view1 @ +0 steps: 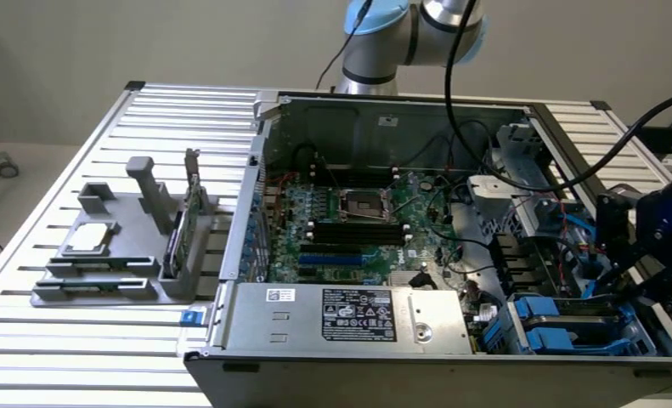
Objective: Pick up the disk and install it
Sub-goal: 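Insert the first disk wire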
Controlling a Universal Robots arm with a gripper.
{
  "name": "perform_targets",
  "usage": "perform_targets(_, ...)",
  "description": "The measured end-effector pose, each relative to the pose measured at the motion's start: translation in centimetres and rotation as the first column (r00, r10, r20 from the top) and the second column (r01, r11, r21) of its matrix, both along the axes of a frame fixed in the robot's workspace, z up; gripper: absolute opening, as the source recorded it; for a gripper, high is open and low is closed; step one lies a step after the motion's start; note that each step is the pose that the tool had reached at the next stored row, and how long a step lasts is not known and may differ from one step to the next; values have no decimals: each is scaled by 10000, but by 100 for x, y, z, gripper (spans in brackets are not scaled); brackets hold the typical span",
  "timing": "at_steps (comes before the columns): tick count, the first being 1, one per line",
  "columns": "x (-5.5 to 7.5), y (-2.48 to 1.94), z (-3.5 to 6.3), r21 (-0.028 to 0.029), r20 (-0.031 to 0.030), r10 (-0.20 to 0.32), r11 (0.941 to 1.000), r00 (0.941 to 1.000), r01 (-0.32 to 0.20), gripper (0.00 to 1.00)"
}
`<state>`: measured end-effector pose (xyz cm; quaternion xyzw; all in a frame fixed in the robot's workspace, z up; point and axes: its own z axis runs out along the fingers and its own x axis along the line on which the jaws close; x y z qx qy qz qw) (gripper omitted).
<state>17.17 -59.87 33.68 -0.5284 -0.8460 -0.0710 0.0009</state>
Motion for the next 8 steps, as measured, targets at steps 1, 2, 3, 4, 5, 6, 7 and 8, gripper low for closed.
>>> perform_targets(1,0,8,-2,-1,1,-23,10000,10000,23,28)
perform_targets(2,-1,20,-5,1,0,-40,10000,10000,40,28)
perform_targets(3,-1,33,-7,5,1,-49,10000,10000,49,28)
perform_targets(4,0,48,-9,6,1,-53,10000,10000,53,28)
perform_targets(5,0,64,-8,3,1,-56,10000,10000,56,28)
perform_targets(6,0,80,-9,2,1,-58,10000,10000,58,28)
perform_targets(7,0,95,-9,4,0,-60,10000,10000,60,28)
perform_targets(8,0,106,-9,2,0,-62,10000,10000,62,28)
